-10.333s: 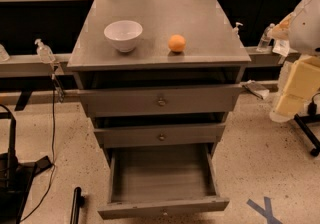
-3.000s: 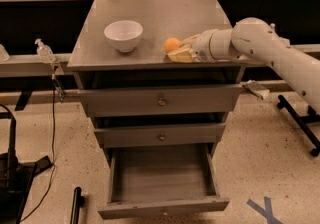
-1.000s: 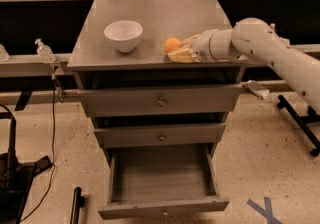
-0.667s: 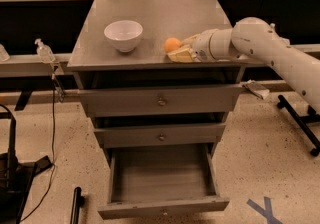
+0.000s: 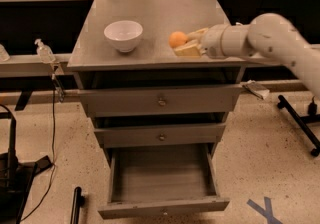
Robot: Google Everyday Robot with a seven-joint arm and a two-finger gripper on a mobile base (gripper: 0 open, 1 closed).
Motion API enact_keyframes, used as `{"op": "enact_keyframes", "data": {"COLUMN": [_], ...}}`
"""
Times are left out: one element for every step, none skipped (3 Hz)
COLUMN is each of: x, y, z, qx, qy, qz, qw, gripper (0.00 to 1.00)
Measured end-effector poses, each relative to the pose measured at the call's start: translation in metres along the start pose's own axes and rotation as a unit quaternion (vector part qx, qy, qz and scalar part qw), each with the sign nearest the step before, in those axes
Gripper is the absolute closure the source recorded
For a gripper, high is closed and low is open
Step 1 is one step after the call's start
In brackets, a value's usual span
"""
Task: Place orange into bottom drawer
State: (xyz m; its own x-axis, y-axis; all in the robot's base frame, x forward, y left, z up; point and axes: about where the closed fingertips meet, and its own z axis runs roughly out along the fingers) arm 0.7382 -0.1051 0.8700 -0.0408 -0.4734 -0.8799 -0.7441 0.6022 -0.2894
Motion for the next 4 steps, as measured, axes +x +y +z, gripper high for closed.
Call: {"op": "enact_keyframes", "data": {"x": [-0.045, -0.072, -0.049, -0.002], "y": [-0.002, 0.000, 0.005, 0.023], "z": [-0.061, -0.095, -0.112, -0.129], "qx": [-0.001, -0.011, -0.014, -0.038], "qy": [-0.080, -0.129, -0.110, -0.075], "qz": [-0.019, -0.037, -0.034, -0.027], "qw": [0.9966, 0.9909, 0.9932, 0.9961], "gripper": [1.00, 1.00, 1.00, 1.00]}}
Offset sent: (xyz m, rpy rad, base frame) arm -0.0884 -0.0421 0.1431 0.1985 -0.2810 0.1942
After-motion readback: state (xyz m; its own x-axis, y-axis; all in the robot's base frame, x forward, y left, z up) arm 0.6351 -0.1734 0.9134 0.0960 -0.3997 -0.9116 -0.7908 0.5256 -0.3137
